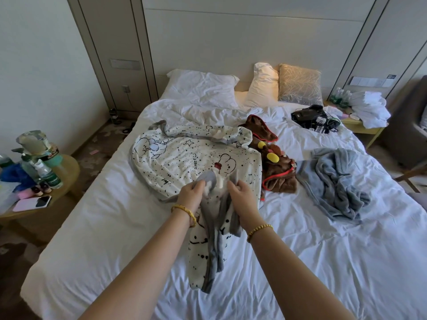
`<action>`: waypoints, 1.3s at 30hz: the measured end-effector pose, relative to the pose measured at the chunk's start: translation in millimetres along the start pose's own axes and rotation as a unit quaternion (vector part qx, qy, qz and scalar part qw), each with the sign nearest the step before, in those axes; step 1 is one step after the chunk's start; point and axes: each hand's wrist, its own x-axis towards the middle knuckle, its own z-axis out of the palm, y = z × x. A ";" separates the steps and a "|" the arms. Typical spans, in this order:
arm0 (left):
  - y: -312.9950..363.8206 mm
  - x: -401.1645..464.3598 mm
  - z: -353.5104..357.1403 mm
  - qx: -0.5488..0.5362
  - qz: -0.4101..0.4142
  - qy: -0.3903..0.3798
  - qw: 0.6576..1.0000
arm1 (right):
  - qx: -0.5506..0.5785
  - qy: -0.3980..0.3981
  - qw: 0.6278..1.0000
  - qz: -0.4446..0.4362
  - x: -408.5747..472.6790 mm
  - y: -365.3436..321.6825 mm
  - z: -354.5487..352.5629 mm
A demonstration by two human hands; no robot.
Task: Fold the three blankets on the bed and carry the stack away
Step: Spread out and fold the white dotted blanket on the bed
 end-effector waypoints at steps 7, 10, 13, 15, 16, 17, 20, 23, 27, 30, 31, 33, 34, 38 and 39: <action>6.0 -3.5 0.3 0.013 -0.025 -0.087 0.996 | -0.151 -0.103 0.981 -0.070 -7.5 -2.0 7.5; 2.7 -2.5 1.6 0.098 0.018 -0.064 0.993 | -0.147 -0.062 0.985 -0.071 -8.0 2.5 9.8; 3.3 -4.5 4.1 0.159 0.041 -0.045 0.985 | -0.174 -0.031 0.979 -0.098 -7.3 3.5 9.8; 5.7 -6.5 4.8 0.172 0.048 -0.041 0.983 | -0.199 -0.038 0.971 -0.128 -8.5 3.1 9.6; 7.3 -7.4 4.9 0.177 0.051 -0.042 0.982 | -0.205 -0.039 0.968 -0.139 -9.1 3.0 9.9; 9.3 -7.9 5.0 0.181 0.052 -0.045 0.981 | -0.208 -0.036 0.967 -0.143 -9.3 3.5 10.4; 14.1 -6.8 2.6 0.189 0.050 -0.056 0.979 | -0.195 -0.019 0.968 -0.156 -9.2 6.1 10.1; 14.9 -5.0 0.4 0.186 0.043 -0.071 0.979 | -0.207 -0.034 0.961 -0.180 -10.8 6.4 7.4; 15.2 -7.2 2.2 0.181 0.041 -0.069 0.980 | -0.263 -0.045 0.945 -0.188 -10.2 4.3 6.2; 16.9 -9.9 5.4 0.182 0.047 -0.070 0.980 | -0.286 -0.041 0.940 -0.180 -8.1 3.8 6.3; 17.3 -10.3 6.6 0.180 0.047 -0.070 0.980 | -0.289 -0.038 0.940 -0.178 -7.8 3.0 6.0; 19.3 -10.5 8.4 0.170 0.051 -0.068 0.982 | -0.290 -0.042 0.940 -0.175 -6.9 0.4 4.6; 20.1 -10.4 8.8 0.163 0.054 -0.065 0.983 | -0.291 -0.049 0.939 -0.175 -6.7 -1.1 3.6; 19.0 -7.2 6.6 0.139 0.029 -0.049 0.989 | -0.286 -0.093 0.935 -0.187 -5.6 -3.3 -1.5; 18.6 -6.7 6.3 0.124 0.010 -0.039 0.991 | -0.276 -0.110 0.936 -0.189 -5.9 -3.1 -1.7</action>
